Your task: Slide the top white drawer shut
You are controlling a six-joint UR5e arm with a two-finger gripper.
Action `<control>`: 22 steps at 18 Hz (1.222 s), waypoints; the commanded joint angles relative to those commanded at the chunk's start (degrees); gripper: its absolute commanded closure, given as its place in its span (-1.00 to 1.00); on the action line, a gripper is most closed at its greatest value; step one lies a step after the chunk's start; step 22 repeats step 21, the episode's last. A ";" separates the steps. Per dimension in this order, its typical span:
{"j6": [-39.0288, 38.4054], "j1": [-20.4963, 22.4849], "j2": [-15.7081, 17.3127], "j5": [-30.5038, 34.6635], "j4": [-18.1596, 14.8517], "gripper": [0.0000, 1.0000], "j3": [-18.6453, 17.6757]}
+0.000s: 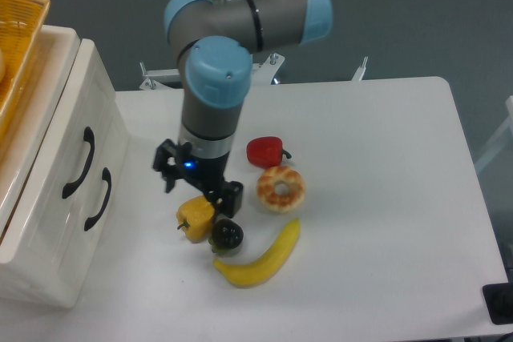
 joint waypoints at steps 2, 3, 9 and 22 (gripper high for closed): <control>0.26 1.49 1.31 1.83 0.00 -1.00 -0.09; 2.09 3.07 1.93 3.06 -0.09 -1.00 -0.17; 17.13 7.91 4.30 8.00 -0.35 -1.00 -0.88; 33.40 17.50 5.98 7.65 -0.79 -1.00 -0.97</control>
